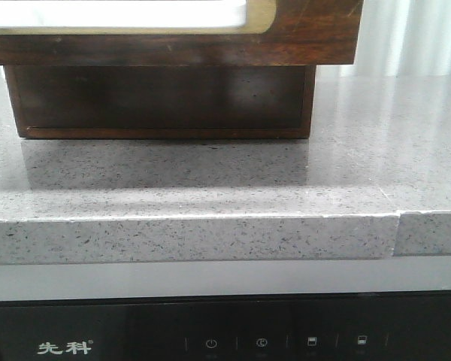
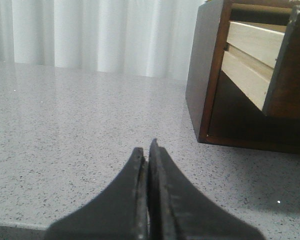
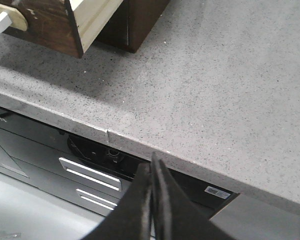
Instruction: Put scissors in drawer with both arms
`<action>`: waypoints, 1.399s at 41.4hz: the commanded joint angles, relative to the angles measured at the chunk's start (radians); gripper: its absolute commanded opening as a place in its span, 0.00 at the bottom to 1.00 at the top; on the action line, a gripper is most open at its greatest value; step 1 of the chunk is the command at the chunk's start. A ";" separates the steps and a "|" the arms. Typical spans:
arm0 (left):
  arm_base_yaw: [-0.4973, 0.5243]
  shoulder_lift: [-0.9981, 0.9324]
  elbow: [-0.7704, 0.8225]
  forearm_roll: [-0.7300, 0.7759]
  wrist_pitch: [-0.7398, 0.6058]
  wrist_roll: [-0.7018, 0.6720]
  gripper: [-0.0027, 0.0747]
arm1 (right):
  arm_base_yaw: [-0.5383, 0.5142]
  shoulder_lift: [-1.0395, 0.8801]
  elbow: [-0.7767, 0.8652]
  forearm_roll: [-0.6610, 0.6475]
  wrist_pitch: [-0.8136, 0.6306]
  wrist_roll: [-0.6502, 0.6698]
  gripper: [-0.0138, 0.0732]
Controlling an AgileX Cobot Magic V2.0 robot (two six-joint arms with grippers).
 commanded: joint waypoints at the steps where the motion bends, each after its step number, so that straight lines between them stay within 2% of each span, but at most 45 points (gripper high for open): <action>1: -0.001 -0.019 0.025 -0.003 -0.084 -0.004 0.01 | -0.006 0.010 -0.019 -0.012 -0.071 -0.007 0.08; 11: -0.044 -0.019 0.025 -0.003 -0.084 -0.004 0.01 | -0.006 0.010 -0.019 -0.012 -0.070 -0.007 0.08; 24: -0.046 -0.019 0.025 -0.003 -0.084 -0.004 0.01 | -0.009 0.010 -0.011 -0.012 -0.069 -0.007 0.08; 29: -0.046 -0.019 0.025 -0.003 -0.084 -0.004 0.01 | -0.081 -0.003 0.038 -0.017 -0.092 -0.007 0.08; 36: -0.046 -0.019 0.025 -0.003 -0.084 -0.004 0.01 | -0.269 -0.124 0.261 -0.031 -0.371 -0.007 0.08; 41: -0.046 -0.019 0.025 -0.003 -0.084 -0.004 0.01 | -0.367 -0.230 0.493 -0.030 -0.681 -0.007 0.08; 47: -0.046 -0.019 0.025 -0.003 -0.084 -0.004 0.01 | -0.375 -0.319 0.732 -0.030 -0.979 -0.007 0.08; 52: -0.046 -0.019 0.025 -0.003 -0.084 -0.004 0.01 | -0.375 -0.385 0.853 -0.018 -1.107 -0.006 0.08; 58: -0.046 -0.019 0.025 -0.003 -0.084 -0.004 0.01 | -0.367 -0.435 0.936 -0.012 -1.184 -0.006 0.08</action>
